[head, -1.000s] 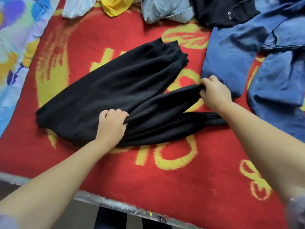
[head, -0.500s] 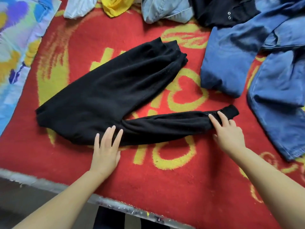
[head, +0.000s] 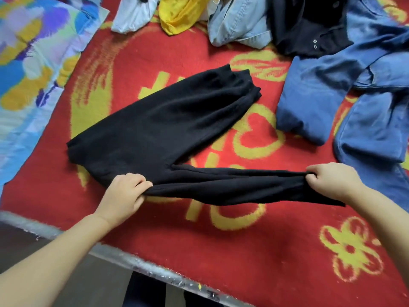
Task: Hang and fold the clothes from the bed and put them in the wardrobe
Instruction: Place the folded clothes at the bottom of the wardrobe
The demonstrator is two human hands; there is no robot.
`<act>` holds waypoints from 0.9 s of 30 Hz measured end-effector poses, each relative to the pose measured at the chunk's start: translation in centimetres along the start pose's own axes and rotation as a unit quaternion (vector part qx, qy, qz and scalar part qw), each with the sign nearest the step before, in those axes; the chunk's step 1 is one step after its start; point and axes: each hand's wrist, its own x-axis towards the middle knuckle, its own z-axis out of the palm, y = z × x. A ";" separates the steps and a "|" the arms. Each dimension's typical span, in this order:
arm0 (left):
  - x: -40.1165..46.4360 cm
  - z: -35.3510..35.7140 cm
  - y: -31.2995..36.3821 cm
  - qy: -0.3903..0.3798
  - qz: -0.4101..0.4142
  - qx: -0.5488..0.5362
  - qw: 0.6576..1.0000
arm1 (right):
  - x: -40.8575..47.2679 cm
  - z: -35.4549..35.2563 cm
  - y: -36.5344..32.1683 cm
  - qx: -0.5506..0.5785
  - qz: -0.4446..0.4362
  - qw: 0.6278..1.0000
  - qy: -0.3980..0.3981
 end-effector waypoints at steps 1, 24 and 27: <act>-0.7 0.3 0.1 -0.013 0.007 0.011 1.000 | -0.3 0.7 -0.4 -0.034 -0.006 0.999 -0.029; 9.6 1.6 5.2 -0.166 -0.035 0.071 0.983 | 0.0 4.2 -5.1 0.260 0.045 0.964 0.027; 11.6 -0.2 3.6 -0.116 -0.083 -0.120 0.982 | -0.4 0.7 -2.7 0.381 0.009 0.924 0.021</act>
